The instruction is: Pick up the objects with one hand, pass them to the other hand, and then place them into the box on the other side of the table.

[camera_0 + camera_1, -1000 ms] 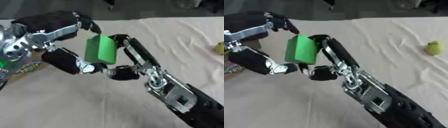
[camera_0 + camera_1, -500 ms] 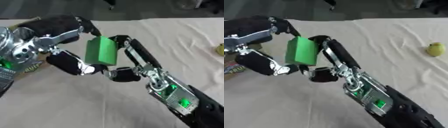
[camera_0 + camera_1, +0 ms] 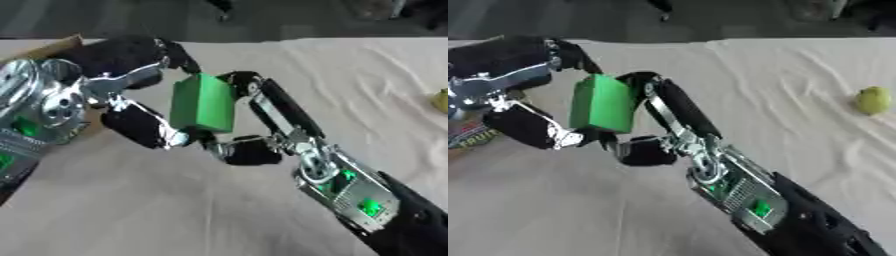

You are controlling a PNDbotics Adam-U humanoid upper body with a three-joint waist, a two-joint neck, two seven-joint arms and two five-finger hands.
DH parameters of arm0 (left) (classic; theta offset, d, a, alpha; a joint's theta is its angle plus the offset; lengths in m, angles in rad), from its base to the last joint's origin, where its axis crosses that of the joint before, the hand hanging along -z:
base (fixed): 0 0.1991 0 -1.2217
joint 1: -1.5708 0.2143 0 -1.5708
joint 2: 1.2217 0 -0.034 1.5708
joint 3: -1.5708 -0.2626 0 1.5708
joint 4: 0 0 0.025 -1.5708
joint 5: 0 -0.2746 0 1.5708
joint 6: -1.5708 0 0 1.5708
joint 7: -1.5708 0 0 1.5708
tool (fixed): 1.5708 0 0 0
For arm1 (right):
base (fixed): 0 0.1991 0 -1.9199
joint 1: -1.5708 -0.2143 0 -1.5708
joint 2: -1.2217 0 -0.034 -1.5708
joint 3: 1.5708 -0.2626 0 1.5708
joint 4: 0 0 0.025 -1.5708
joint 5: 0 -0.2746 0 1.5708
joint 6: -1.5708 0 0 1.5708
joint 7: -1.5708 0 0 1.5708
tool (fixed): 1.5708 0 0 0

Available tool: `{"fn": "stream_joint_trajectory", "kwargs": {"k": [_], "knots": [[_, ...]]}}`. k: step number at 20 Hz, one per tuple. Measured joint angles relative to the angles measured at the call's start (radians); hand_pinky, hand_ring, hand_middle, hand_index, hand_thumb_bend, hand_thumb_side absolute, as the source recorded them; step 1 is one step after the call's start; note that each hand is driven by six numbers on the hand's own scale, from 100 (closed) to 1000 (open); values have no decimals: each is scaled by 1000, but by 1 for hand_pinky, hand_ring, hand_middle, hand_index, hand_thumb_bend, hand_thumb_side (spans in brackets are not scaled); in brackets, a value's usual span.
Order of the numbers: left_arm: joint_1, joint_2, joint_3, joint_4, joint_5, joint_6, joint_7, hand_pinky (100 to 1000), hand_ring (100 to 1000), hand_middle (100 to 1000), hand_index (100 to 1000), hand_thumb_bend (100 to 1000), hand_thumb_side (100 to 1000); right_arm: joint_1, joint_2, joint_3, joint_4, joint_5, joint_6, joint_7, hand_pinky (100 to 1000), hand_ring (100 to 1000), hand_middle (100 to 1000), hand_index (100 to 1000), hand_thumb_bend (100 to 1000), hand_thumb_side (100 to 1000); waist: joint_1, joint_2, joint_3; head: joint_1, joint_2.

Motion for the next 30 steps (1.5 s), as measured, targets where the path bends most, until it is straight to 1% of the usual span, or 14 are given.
{"fn": "stream_joint_trajectory", "kwargs": {"k": [1,2,7,13,14,16,17,18,22,23,24,28,30], "knots": [[0,-3,-2,2,0,-1,5,794,848,780,852,369,396,0,-2,-2,0,1,1,1,811,598,491,525,106,100,0,0,0,0,0],[0,-5,-3,2,2,-2,9,790,844,772,845,341,395,0,-3,-4,0,2,1,1,811,598,491,525,107,100,0,0,0,0,0],[2,-7,-6,-1,23,1,28,773,820,735,820,302,380,-1,-3,-5,0,2,1,0,810,597,490,524,110,100,0,1,-1,0,0],[3,-7,-9,1,55,11,65,734,764,637,735,157,318,-1,-3,-5,0,2,-1,-3,808,596,489,524,116,100,0,5,-2,2,0],[3,-7,-9,1,63,12,74,720,748,609,701,102,287,-1,-3,-5,0,2,-1,-3,807,596,490,526,126,100,0,5,-2,2,0],[6,-7,-9,1,79,14,92,703,724,577,658,100,241,-1,-3,-5,0,3,0,-4,804,597,495,536,172,100,1,6,-2,2,0],[8,-7,-9,1,89,15,101,701,722,574,654,100,238,-1,-3,-5,0,3,1,-5,804,597,496,537,178,100,1,6,-2,2,0],[9,-7,-9,1,99,15,110,691,706,554,631,100,217,-1,-3,-5,0,4,3,-6,804,599,500,544,215,100,1,6,-2,2,0],[10,-1,-9,-2,130,17,138,677,676,514,580,100,165,-1,-3,-5,-5,13,10,-11,803,613,517,570,300,100,3,6,-2,2,0],[10,1,-9,-4,136,17,142,675,673,510,571,100,161,-2,-3,-5,-5,15,12,-11,803,616,520,575,310,100,3,6,-3,2,0],[11,3,-9,-4,143,17,145,672,666,501,548,100,160,-3,-3,-5,-5,17,15,-11,803,622,531,589,347,100,3,6,-3,2,1],[15,10,-9,-4,162,15,149,667,653,484,521,100,151,-5,-3,-5,-5,27,27,-6,806,637,549,617,410,100,3,6,-3,2,2],[17,11,-10,-5,170,15,149,664,646,480,507,100,139,-5,-3,-6,-5,32,33,-3,812,655,571,652,468,100,3,6,-3,2,5]]}}
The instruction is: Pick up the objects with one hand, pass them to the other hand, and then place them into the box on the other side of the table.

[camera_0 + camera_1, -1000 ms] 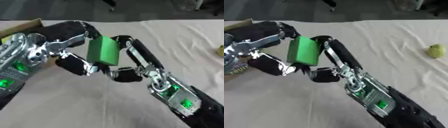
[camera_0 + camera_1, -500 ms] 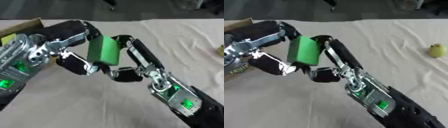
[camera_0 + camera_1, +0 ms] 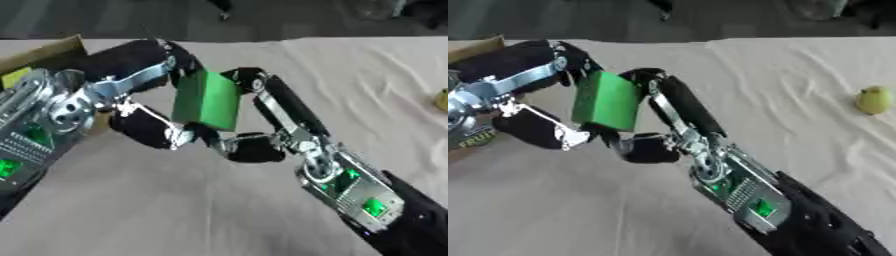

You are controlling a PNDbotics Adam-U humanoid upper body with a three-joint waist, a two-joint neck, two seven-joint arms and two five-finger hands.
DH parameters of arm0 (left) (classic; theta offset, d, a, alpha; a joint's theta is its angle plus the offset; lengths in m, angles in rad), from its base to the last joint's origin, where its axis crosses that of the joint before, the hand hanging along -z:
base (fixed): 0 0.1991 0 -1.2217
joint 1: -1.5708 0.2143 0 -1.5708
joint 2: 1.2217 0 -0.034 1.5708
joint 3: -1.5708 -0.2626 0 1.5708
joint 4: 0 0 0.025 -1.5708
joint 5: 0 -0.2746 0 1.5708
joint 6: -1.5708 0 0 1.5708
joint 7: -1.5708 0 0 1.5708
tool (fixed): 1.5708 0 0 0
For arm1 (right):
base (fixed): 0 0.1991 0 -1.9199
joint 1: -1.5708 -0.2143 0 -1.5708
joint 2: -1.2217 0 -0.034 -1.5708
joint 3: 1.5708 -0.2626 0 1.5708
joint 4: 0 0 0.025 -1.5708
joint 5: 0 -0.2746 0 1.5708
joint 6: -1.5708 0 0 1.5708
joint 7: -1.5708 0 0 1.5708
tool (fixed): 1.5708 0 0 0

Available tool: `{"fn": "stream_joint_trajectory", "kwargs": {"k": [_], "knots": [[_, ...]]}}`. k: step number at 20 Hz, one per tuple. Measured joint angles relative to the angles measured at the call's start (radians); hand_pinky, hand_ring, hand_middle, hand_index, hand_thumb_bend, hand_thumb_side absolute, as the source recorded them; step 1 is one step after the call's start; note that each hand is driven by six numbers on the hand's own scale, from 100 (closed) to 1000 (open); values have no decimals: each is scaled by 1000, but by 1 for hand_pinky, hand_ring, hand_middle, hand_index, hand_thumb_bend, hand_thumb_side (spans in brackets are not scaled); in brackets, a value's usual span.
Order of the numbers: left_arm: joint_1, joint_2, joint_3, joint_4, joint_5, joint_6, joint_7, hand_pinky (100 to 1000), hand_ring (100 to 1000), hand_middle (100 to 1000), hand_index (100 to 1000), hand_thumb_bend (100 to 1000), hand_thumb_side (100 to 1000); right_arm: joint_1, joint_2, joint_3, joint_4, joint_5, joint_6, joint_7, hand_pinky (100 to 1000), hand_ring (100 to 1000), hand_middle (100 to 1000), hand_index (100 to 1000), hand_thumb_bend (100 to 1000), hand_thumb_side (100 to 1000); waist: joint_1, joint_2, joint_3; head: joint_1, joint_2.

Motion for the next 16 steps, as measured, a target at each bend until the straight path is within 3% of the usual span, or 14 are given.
{"fn": "stream_joint_trajectory", "kwargs": {"k": [6,16], "knots": [[3,13,-3,-12,14,-5,-2,657,629,463,476,100,100,0,-7,-6,7,32,24,42,829,706,659,742,602,100,0,0,0,1,4],[23,49,13,-35,16,0,6,643,620,451,468,100,100,8,-26,-13,19,102,69,126,830,719,696,776,593,100,1,0,2,3,4]]}}
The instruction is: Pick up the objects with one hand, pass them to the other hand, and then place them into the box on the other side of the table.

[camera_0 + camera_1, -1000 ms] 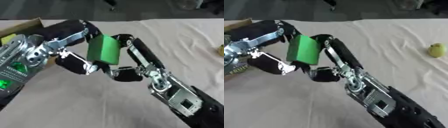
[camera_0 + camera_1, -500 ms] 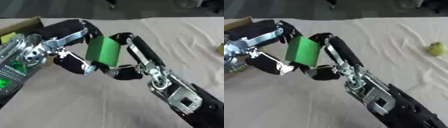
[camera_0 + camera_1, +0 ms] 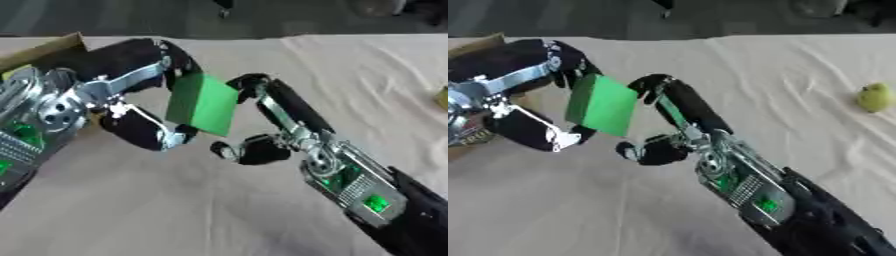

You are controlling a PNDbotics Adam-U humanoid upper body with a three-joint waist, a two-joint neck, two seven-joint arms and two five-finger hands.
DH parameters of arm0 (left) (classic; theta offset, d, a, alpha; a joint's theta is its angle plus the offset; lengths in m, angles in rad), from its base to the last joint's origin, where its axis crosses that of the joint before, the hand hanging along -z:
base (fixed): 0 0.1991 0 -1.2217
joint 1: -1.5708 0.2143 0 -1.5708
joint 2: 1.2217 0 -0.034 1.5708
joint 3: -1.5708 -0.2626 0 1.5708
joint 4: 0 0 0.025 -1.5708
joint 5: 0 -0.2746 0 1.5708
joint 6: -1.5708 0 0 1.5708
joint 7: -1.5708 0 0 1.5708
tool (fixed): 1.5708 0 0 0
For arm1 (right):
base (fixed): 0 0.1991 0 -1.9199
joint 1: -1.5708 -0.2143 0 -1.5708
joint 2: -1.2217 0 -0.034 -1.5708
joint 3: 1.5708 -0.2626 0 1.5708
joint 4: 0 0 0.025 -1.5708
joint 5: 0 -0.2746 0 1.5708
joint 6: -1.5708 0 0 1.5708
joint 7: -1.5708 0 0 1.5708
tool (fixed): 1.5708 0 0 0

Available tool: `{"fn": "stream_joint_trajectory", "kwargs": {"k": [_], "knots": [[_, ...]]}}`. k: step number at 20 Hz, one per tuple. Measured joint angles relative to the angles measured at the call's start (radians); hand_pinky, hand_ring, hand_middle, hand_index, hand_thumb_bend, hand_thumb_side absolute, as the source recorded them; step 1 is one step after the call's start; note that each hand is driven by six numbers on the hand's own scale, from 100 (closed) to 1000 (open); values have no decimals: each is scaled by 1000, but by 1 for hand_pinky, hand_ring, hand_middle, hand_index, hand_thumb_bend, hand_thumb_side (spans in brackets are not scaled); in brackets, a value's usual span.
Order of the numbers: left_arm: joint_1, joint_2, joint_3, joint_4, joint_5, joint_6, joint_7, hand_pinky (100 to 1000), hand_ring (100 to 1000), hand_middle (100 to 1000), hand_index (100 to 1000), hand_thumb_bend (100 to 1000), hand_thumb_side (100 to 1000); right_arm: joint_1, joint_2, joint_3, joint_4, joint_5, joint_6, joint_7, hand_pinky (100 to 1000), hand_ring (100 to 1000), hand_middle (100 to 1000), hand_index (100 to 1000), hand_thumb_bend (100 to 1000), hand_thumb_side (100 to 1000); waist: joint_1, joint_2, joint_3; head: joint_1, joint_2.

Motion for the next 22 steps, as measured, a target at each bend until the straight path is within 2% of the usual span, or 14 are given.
{"fn": "stream_joint_trajectory", "kwargs": {"k": [7,14,15,18,22], "knots": [[38,31,35,-21,1,19,31,632,617,445,466,100,100,7,-2,-6,0,2,11,-3,830,719,697,776,590,100,-2,0,0,1,0],[127,105,118,-50,11,46,94,628,616,457,466,100,100,13,-16,-21,-2,-5,29,-30,832,713,686,765,576,123,-3,0,0,1,0],[141,116,132,-52,11,51,106,626,616,457,466,100,100,15,-19,-23,-5,-9,32,-35,834,713,684,763,534,144,-4,0,0,2,0],[184,146,177,-52,11,69,145,626,616,456,466,100,100,16,-24,-32,-15,-21,41,-53,836,712,681,759,489,167,-4,0,0,3,0],[232,177,227,-51,10,89,192,626,616,456,466,100,100,24,-36,-47,-31,-36,53,-79,840,713,678,756,385,209,-5,0,0,10,0]]}}
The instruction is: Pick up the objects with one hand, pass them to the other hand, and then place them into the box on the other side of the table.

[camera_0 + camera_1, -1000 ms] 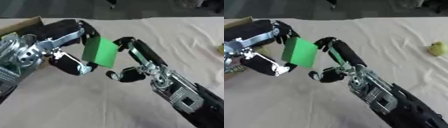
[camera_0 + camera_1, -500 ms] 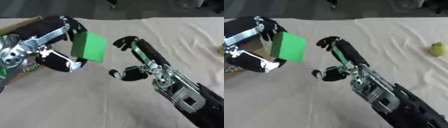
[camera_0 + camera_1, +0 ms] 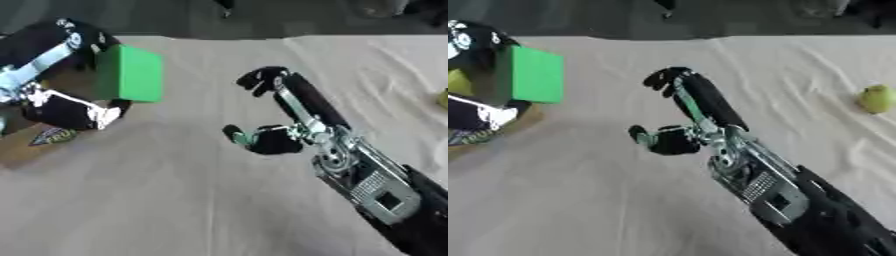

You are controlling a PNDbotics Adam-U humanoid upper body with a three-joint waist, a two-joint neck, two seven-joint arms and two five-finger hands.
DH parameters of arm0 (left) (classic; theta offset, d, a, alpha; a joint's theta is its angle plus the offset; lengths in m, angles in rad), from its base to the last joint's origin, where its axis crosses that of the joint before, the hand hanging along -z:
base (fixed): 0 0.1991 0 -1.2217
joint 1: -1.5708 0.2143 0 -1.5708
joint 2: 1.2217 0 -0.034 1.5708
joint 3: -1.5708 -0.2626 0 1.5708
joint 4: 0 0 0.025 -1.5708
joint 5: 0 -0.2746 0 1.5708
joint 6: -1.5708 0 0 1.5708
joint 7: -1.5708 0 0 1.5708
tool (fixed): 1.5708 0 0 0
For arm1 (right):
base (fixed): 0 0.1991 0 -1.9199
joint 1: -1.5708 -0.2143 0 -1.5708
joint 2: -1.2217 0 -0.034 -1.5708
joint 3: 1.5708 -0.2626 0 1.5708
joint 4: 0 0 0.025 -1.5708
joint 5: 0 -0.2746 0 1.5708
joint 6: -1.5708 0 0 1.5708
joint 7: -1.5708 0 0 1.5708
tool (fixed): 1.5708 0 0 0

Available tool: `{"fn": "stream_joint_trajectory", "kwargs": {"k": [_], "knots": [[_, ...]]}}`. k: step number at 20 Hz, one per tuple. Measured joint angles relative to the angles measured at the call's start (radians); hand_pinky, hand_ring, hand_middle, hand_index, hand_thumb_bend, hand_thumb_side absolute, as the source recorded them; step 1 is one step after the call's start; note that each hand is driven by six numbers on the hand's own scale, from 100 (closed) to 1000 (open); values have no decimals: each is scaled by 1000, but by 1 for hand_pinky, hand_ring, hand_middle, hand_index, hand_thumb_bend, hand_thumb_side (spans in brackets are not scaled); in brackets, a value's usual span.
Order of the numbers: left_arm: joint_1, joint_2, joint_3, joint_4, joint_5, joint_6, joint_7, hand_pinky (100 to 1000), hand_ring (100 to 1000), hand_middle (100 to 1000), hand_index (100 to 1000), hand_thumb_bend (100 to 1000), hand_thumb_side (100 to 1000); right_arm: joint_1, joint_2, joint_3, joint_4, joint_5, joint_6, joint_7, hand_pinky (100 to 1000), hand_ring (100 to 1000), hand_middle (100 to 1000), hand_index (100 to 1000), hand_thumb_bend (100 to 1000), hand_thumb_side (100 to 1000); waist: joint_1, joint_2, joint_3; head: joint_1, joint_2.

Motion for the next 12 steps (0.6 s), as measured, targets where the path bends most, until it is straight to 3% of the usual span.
{"fn": "stream_joint_trajectory", "kwargs": {"k": [5,12], "knots": [[43,25,47,16,-16,13,49,629,618,456,467,100,100,2,-18,-23,-26,-9,18,-24,840,712,675,753,339,228,-1,0,-1,10,0],[103,40,116,80,-33,37,116,623,617,455,466,100,100,13,-40,-71,-80,-6,35,-53,837,703,659,743,399,182,-6,0,-6,31,-2]]}}
